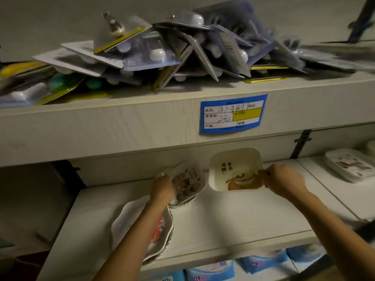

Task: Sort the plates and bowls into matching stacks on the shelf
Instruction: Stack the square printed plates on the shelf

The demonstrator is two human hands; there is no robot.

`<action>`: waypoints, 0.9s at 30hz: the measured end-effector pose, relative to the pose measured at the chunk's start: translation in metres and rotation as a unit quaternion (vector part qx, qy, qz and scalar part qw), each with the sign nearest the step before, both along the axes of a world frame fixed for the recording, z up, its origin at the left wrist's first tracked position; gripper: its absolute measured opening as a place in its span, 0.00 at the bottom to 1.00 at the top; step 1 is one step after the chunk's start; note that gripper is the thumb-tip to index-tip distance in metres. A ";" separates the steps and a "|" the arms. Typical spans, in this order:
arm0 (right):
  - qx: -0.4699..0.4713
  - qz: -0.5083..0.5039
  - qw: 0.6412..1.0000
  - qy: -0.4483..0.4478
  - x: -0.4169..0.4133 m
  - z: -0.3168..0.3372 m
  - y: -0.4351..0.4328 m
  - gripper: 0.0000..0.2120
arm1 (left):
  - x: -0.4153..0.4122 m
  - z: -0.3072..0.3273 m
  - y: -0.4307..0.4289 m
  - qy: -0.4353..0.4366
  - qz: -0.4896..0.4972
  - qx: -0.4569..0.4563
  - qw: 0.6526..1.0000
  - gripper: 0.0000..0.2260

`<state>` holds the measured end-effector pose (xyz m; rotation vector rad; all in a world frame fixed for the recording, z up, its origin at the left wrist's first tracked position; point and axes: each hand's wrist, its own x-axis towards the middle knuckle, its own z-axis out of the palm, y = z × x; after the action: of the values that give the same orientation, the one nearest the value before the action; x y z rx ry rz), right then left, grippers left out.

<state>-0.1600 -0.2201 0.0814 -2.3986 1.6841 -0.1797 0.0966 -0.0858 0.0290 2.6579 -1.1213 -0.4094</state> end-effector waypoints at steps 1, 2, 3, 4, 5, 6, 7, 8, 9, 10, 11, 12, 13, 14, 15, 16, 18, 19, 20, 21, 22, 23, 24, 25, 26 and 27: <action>0.001 -0.008 1.000 0.001 -0.008 0.000 0.001 0.18 | 0.001 -0.001 -0.005 0.002 -0.001 0.017 1.000 0.14; 0.002 -0.012 1.000 0.000 -0.015 0.000 0.002 0.17 | 0.001 -0.004 -0.010 0.008 -0.002 0.038 0.999 0.15; 0.005 -0.013 1.000 -0.002 -0.021 -0.001 0.002 0.17 | 0.002 -0.007 -0.013 0.014 -0.007 0.062 0.998 0.15; 0.008 -0.011 1.000 -0.003 -0.027 -0.001 0.002 0.17 | 0.003 -0.010 -0.014 0.018 -0.011 0.083 0.996 0.16; 0.010 -0.010 1.000 -0.003 -0.031 -0.001 0.002 0.17 | 0.004 -0.013 -0.016 0.016 -0.013 0.098 0.995 0.16; 0.010 -0.010 1.000 -0.002 -0.035 -0.001 0.002 0.17 | 0.005 -0.015 -0.018 0.015 -0.013 0.105 0.994 0.16; 0.008 -0.012 1.000 -0.003 -0.039 -0.001 0.002 0.17 | 0.005 -0.016 -0.019 0.013 -0.010 0.104 0.994 0.16; 0.004 -0.016 1.000 -0.005 -0.041 0.000 0.002 0.17 | 0.006 -0.016 -0.021 0.018 -0.003 0.104 0.994 0.16; 0.002 -0.019 1.000 -0.006 -0.044 0.000 0.002 0.17 | 0.007 -0.016 -0.023 0.029 0.005 0.099 0.995 0.16; 0.001 -0.021 1.000 -0.006 -0.046 0.001 0.003 0.16 | 0.009 -0.018 -0.024 0.048 0.013 0.098 0.994 0.16; 0.004 -0.022 1.000 -0.005 -0.047 0.001 0.004 0.16 | 0.011 -0.020 -0.026 0.068 0.020 0.097 0.993 0.16; 0.008 -0.023 1.000 -0.005 -0.049 0.002 0.005 0.16 | 0.013 -0.023 -0.028 0.089 0.026 0.099 0.991 0.17; 0.011 -0.024 1.000 -0.003 -0.050 0.002 0.005 0.16 | 0.014 -0.025 -0.029 0.103 0.031 0.098 0.989 0.19; 0.012 -0.026 1.000 -0.001 -0.052 0.001 0.006 0.16 | 0.015 -0.026 -0.029 0.114 0.037 0.097 0.988 0.20; 0.012 -0.029 0.999 0.002 -0.054 0.000 0.005 0.16 | 0.014 -0.025 -0.030 0.120 0.044 0.091 0.988 0.21; 0.012 -0.033 0.999 0.006 -0.055 -0.001 0.005 0.16 | 0.014 -0.024 -0.031 0.121 0.053 0.082 0.988 0.21; 0.018 -0.041 0.999 0.011 -0.058 -0.004 0.005 0.16 | 0.013 -0.020 -0.034 0.153 0.069 0.050 0.985 0.18; 0.023 -0.045 0.999 0.010 -0.060 -0.005 0.005 0.16 | 0.011 -0.017 -0.035 0.171 0.069 0.029 0.982 0.16; 0.026 -0.049 0.998 0.010 -0.061 -0.005 0.007 0.16 | 0.010 -0.014 -0.035 0.186 0.068 0.006 0.980 0.15; 0.030 -0.053 0.998 0.009 -0.063 -0.004 0.008 0.17 | 0.008 -0.010 -0.036 0.192 0.064 -0.015 0.979 0.15; 0.033 -0.057 0.998 0.007 -0.065 -0.004 0.011 0.17 | 0.007 -0.007 -0.036 0.195 0.061 -0.030 0.978 0.14; 0.039 -0.061 0.997 0.001 -0.068 -0.005 0.013 0.16 | 0.005 -0.004 -0.035 0.194 0.053 -0.041 0.979 0.14; 0.045 -0.065 0.997 -0.007 -0.072 -0.006 0.016 0.16 | 0.005 -0.002 -0.034 0.192 0.049 -0.052 0.979 0.14; 0.051 -0.071 0.996 -0.016 -0.076 -0.006 0.019 0.16 | 0.005 0.000 -0.033 0.185 0.043 -0.059 0.980 0.14; 0.057 -0.079 0.995 -0.027 -0.081 -0.007 0.022 0.15 | 0.006 0.001 -0.032 0.178 0.034 -0.061 0.982 0.14; 0.061 -0.089 0.993 -0.037 -0.087 -0.008 0.025 0.15 | 0.005 0.002 -0.032 0.173 0.022 -0.067 0.982 0.14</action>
<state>-0.2467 -0.1947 0.0731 -2.1290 1.8181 -0.1853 0.1020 -0.1174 0.0309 2.3705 -0.9437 -0.7258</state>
